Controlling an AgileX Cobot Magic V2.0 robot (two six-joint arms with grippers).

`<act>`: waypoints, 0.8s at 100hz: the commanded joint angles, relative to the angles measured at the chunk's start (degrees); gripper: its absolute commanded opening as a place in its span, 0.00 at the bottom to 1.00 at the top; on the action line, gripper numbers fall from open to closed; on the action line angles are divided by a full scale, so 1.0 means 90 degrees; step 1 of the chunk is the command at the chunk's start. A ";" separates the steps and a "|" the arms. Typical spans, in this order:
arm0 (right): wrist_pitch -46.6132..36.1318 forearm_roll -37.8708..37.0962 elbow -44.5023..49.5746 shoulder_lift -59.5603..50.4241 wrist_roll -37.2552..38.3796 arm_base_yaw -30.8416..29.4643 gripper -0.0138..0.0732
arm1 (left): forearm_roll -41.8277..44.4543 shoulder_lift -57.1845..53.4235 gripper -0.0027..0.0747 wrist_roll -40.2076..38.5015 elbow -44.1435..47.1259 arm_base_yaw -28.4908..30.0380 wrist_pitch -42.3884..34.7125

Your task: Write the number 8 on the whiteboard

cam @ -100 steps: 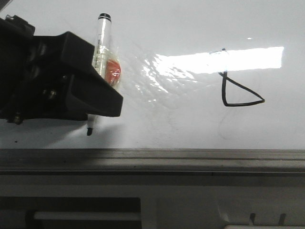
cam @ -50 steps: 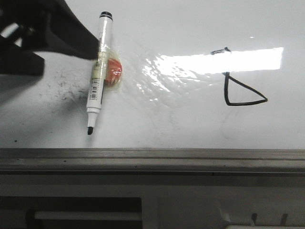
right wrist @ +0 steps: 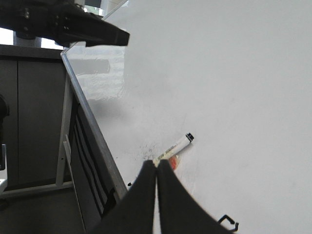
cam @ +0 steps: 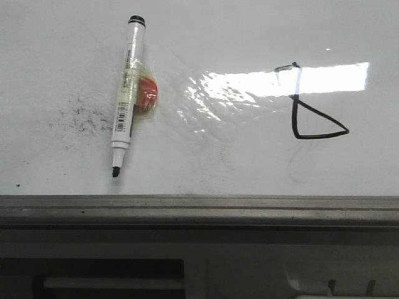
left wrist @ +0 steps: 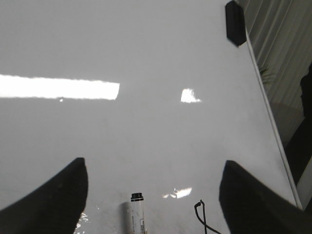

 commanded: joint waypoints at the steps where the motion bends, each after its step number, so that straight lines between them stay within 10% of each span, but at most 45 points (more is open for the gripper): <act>1: -0.0471 -0.0053 0.0204 -0.0414 0.0137 -0.0057 0.11 | 0.0069 -0.0546 0.53 0.0004 0.0107 -0.0008 0.0137; 27: -0.0526 -0.0157 0.1144 -0.1638 0.0137 -0.0057 0.11 | 0.0056 -0.1736 0.01 0.0004 0.0939 -0.0008 0.0236; 80: -0.0554 -0.0029 0.1332 -0.1902 0.0137 -0.0057 0.11 | -0.0217 -0.1868 0.01 0.0004 0.1094 -0.0008 0.0300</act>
